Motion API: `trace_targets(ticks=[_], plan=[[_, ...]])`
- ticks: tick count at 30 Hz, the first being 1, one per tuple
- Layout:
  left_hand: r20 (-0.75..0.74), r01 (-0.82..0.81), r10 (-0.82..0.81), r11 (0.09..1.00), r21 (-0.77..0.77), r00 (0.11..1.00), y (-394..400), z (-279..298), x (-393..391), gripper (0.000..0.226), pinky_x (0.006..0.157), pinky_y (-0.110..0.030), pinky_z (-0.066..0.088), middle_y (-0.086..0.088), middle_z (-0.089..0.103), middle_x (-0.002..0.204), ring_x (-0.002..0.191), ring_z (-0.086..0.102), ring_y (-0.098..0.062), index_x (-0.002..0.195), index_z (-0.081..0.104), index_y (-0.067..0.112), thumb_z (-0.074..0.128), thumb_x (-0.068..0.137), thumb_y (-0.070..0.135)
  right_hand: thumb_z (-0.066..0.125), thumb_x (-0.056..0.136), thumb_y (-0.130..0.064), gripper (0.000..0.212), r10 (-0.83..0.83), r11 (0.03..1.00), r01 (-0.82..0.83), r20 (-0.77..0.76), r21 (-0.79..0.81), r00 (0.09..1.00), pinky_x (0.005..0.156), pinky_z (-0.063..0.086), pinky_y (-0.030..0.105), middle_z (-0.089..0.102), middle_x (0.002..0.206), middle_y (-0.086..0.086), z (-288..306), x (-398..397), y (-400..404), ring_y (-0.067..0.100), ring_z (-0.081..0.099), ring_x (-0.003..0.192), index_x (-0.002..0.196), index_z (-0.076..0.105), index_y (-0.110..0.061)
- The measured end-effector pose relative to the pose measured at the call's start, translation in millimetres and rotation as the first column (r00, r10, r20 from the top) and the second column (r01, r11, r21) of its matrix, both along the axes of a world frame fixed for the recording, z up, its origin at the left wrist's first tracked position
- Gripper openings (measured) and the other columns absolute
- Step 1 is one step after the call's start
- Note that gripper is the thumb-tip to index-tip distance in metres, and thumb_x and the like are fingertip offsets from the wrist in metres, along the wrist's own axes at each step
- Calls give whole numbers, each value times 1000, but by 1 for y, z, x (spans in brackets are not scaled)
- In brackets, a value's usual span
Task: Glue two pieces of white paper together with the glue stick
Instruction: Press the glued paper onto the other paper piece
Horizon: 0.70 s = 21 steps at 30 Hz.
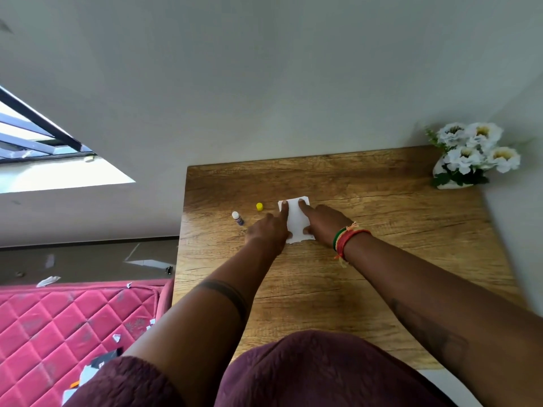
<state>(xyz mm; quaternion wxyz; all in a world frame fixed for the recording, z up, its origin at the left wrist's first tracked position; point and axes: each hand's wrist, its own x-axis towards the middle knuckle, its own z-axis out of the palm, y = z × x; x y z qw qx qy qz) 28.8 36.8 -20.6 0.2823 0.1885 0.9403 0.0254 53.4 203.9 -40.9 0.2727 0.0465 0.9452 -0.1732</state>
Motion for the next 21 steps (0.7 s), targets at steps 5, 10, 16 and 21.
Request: trace_targets(ticks=[5, 10, 16, 21], plan=[[50, -30, 33, 998, -55, 998, 8, 3, 3, 96, 68, -43, 44, -12, 65, 129, 111, 66, -32, 162, -14, 29, 60, 101, 25, 51, 100, -41, 81, 28, 1000, -28, 84, -1, 996, 78, 46, 35, 60, 129, 18, 11, -9, -7, 30, 63, 100, 160, -3, -36], [54, -42, 46, 997, -68, 997, 11, 7, 4, 99, 68, -43, 45, -14, 66, 127, 109, 66, -32, 162, -15, 29, 62, 101, 23, 53, 101, -34, 89, 133, 978, -159, 184, 136, 974, 82, 50, 43, 59, 132, 23, 28, -12, -20, 35, 64, 105, 158, -14, -39], [71, -49, 56, 994, -101, 996, 16, 13, 5, 99, 69, -43, 44, -15, 63, 134, 114, 65, -32, 162, -16, 24, 61, 100, 16, 60, 96, -37, 105, 72, 984, -110, 252, 139, 965, 97, 52, 47, 48, 146, 26, 36, -7, -26, 37, 60, 119, 155, -27, -36], [68, -41, 48, 994, -101, 997, 16, 14, 7, 97, 72, -44, 46, -16, 62, 135, 117, 64, -34, 162, -14, 20, 59, 100, 14, 62, 87, -51, 111, -25, 990, -2, 194, 139, 981, 99, 51, 47, 42, 153, 23, 26, 1, -25, 39, 56, 125, 155, -25, -37]])
